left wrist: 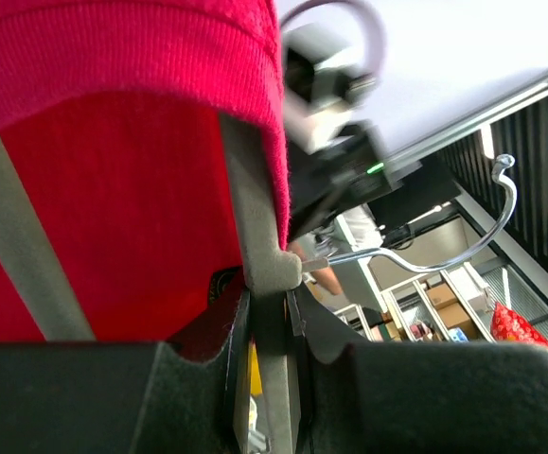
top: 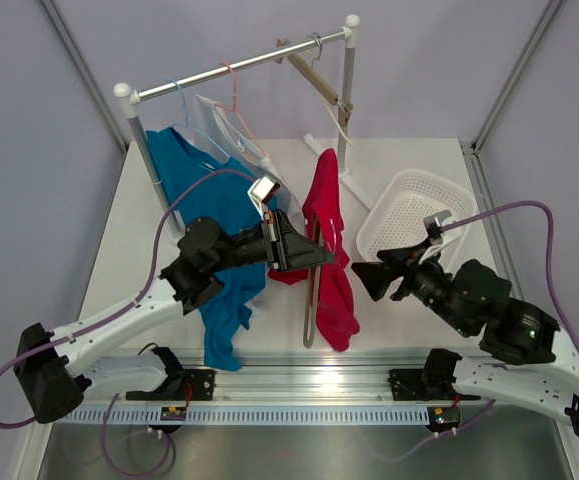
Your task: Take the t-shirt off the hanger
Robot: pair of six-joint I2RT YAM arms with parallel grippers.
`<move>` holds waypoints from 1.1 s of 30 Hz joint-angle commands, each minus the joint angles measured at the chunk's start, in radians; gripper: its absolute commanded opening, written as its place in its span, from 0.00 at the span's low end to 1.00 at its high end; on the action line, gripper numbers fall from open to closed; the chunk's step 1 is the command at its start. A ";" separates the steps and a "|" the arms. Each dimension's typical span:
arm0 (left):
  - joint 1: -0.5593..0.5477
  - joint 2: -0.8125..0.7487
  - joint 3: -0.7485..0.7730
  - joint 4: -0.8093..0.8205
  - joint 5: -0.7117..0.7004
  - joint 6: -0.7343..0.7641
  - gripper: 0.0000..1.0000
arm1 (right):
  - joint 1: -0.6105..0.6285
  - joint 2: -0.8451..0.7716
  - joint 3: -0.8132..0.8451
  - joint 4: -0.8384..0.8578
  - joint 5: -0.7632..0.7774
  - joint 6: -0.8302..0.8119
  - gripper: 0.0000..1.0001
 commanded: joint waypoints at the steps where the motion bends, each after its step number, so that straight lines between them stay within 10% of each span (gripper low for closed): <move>1: -0.011 -0.042 -0.022 0.060 0.068 0.054 0.00 | 0.007 -0.030 0.076 -0.059 -0.128 -0.082 0.76; 21: -0.047 -0.048 -0.056 0.022 0.108 0.166 0.00 | 0.007 0.160 0.182 0.202 -0.200 0.012 0.63; 33: -0.047 -0.080 -0.059 -0.018 0.095 0.198 0.00 | 0.007 0.155 0.150 0.150 -0.087 0.032 0.00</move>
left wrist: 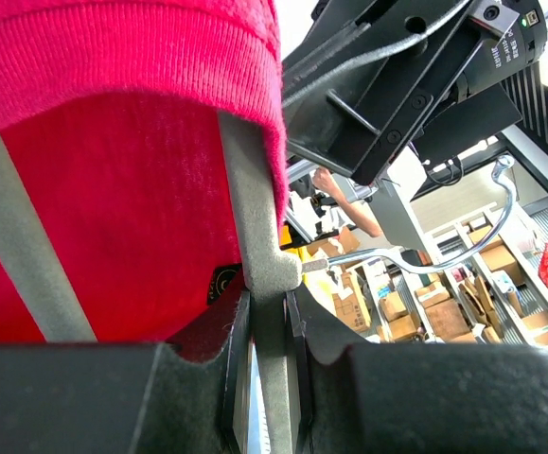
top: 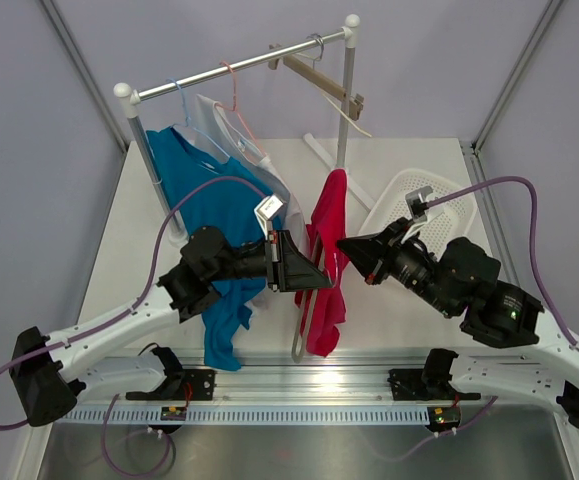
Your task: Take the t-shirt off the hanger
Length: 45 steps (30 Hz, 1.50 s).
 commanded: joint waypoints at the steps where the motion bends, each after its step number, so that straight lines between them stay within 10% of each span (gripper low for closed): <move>1: -0.006 -0.034 0.013 0.069 0.016 0.033 0.00 | 0.006 -0.010 -0.007 0.001 0.050 0.005 0.00; 11: -0.006 -0.052 -0.013 -0.003 0.037 0.068 0.00 | -0.047 -0.034 0.065 0.004 0.290 -0.171 0.00; 25: -0.081 -0.052 -0.013 -0.209 0.125 0.166 0.00 | -0.348 0.191 0.200 0.151 0.018 -0.164 0.00; 35: -0.103 -0.149 -0.012 -0.209 0.220 0.215 0.00 | -0.380 0.219 0.373 0.142 0.132 -0.279 0.00; 45: -0.103 -0.316 0.140 -0.370 -0.005 0.356 0.00 | -0.380 0.355 0.891 0.194 0.299 -0.596 0.00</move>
